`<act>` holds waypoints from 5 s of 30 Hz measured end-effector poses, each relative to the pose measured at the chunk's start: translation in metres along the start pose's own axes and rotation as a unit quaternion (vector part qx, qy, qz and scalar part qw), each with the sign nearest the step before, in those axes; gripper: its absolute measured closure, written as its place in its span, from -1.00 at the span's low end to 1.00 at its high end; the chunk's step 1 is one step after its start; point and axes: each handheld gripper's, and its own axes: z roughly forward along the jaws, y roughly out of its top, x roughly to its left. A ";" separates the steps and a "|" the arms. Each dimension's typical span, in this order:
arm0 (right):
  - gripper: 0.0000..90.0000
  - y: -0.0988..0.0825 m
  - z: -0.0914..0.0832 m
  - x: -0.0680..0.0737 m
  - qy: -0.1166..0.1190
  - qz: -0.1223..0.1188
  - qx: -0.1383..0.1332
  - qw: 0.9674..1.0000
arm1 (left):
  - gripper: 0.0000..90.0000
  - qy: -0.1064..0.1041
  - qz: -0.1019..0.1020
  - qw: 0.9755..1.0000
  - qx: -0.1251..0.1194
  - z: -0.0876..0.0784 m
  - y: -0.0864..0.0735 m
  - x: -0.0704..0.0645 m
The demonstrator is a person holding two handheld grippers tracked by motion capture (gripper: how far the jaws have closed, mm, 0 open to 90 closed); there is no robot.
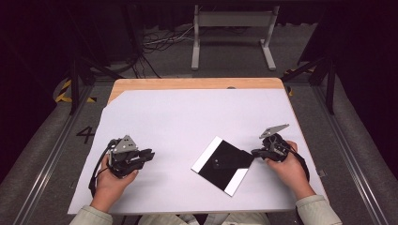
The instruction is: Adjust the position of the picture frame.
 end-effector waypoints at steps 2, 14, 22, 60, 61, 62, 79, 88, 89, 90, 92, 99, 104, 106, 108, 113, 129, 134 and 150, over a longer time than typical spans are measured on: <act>1.00 0.000 0.000 0.000 0.000 0.000 0.000 1.000 | 0.89 -0.009 0.001 1.000 0.002 0.002 0.002 -0.006; 1.00 -0.001 0.000 0.002 -0.001 0.000 0.000 1.000 | 1.00 -0.045 0.012 0.999 0.001 0.009 0.010 -0.022; 1.00 -0.001 0.000 0.014 -0.002 -0.001 0.007 1.000 | 1.00 -0.047 0.014 0.999 0.006 0.012 0.009 -0.022; 1.00 -0.009 -0.029 0.037 -0.005 -0.011 -0.037 0.999 | 1.00 -0.106 0.051 0.991 0.059 0.051 0.018 -0.049; 1.00 -0.009 -0.029 0.037 -0.004 -0.011 -0.037 0.999 | 1.00 -0.107 0.050 0.991 0.067 0.055 0.018 -0.049; 1.00 -0.009 -0.029 0.037 -0.004 -0.011 -0.037 0.999 | 1.00 -0.107 0.050 0.991 0.067 0.055 0.018 -0.049; 1.00 -0.009 -0.029 0.037 0.003 -0.012 -0.039 0.999 | 1.00 -0.088 0.058 0.986 0.126 0.088 0.015 -0.056; 1.00 -0.010 -0.027 0.038 0.006 -0.014 -0.038 0.999 | 1.00 -0.092 0.046 0.987 0.122 0.090 0.017 -0.053; 1.00 -0.010 -0.028 0.039 0.006 -0.014 -0.038 0.999 | 1.00 -0.092 0.042 0.987 0.123 0.091 0.018 -0.053; 1.00 -0.009 -0.028 0.039 0.006 -0.014 -0.038 0.999 | 1.00 -0.092 0.042 0.988 0.121 0.093 0.019 -0.052; 1.00 -0.010 -0.028 0.039 0.005 -0.013 -0.039 0.999 | 1.00 -0.093 0.040 0.988 0.120 0.094 0.020 -0.050; 1.00 -0.011 -0.030 0.037 0.003 -0.010 -0.041 0.999 | 1.00 -0.083 0.015 0.990 0.116 0.102 0.027 -0.042; 1.00 -0.012 -0.031 0.035 0.003 -0.008 -0.041 0.999 | 1.00 -0.068 0.011 0.991 0.116 0.110 0.035 -0.042; 1.00 -0.012 -0.031 0.035 0.002 -0.006 -0.040 0.999 | 1.00 -0.062 0.002 0.991 0.115 0.115 0.039 -0.042; 1.00 -0.013 -0.031 0.034 0.002 -0.007 -0.038 0.999 | 1.00 -0.064 -0.004 0.992 0.109 0.118 0.041 -0.040; 1.00 -0.016 -0.031 0.032 -0.003 0.001 -0.035 0.999 | 1.00 -0.067 -0.024 0.992 0.105 0.124 0.045 -0.036; 1.00 -0.023 -0.022 0.035 -0.020 0.005 0.009 1.000 | 0.98 -0.053 -0.030 0.997 0.054 0.106 0.057 -0.035; 1.00 -0.022 -0.016 0.039 -0.007 0.002 0.024 1.000 | 0.96 -0.052 -0.035 0.997 0.040 0.091 0.056 -0.029; 1.00 -0.020 -0.010 0.069 0.029 -0.017 0.031 0.999 | 0.89 -0.042 -0.030 0.998 0.027 0.062 0.050 -0.022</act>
